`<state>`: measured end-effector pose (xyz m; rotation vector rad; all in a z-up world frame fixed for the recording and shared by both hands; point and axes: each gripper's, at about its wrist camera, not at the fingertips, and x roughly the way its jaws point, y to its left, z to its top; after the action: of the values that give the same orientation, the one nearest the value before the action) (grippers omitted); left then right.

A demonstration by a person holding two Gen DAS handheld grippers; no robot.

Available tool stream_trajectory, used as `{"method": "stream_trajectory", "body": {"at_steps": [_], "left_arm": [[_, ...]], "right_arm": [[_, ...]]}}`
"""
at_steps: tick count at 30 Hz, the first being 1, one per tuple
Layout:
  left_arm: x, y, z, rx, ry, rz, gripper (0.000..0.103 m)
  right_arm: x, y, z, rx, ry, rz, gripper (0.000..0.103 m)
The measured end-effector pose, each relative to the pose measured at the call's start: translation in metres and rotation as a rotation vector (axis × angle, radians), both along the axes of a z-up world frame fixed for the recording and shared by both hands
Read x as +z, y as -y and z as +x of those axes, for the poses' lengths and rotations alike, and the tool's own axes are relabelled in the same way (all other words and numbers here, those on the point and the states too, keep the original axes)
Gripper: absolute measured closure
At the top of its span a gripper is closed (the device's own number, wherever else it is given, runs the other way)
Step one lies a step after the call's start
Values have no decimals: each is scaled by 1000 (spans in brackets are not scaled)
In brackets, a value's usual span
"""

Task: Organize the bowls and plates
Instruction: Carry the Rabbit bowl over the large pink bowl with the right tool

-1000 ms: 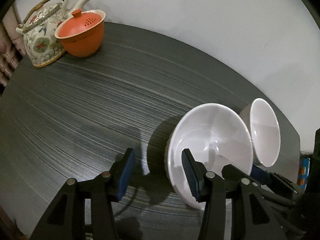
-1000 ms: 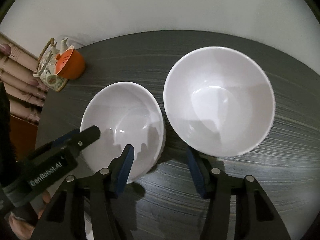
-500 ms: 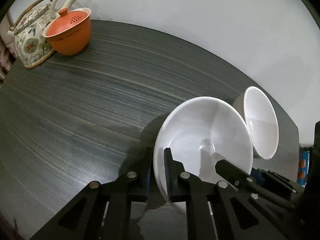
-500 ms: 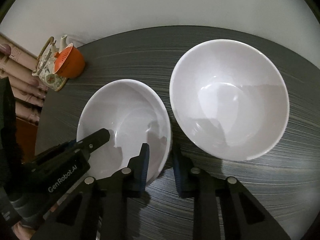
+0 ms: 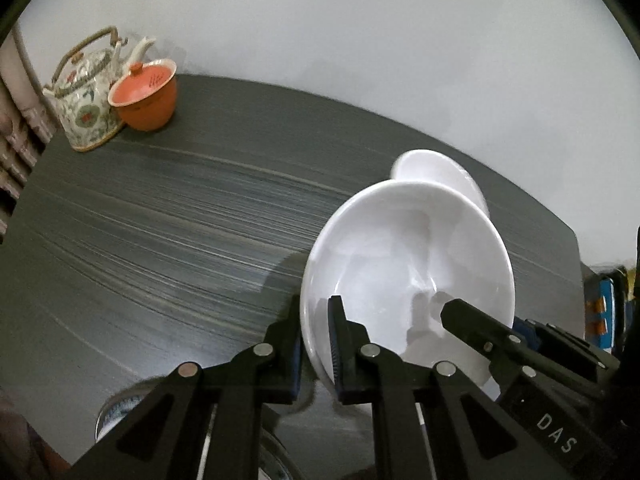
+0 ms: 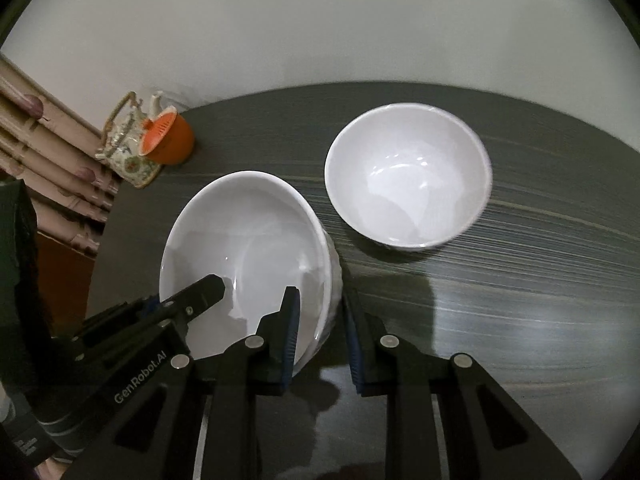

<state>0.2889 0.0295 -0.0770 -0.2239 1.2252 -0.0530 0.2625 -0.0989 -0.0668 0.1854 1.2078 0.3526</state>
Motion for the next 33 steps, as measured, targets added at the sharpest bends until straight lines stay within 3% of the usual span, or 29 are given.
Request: {"method": "stream_trajectory", "body": {"at_steps": [8, 18, 26, 33], "left_arm": [[44, 30, -42, -59, 43, -19, 91], [70, 44, -111, -84, 55, -37, 91], [59, 47, -165, -108, 11, -25, 91], [26, 51, -192, -97, -58, 11, 91]], "right_arm": [[44, 30, -47, -46, 62, -9, 82], [65, 57, -119, -94, 70, 14, 82], [60, 70, -186, -113, 47, 24, 82], [27, 68, -224, -105, -22, -5, 81]]}}
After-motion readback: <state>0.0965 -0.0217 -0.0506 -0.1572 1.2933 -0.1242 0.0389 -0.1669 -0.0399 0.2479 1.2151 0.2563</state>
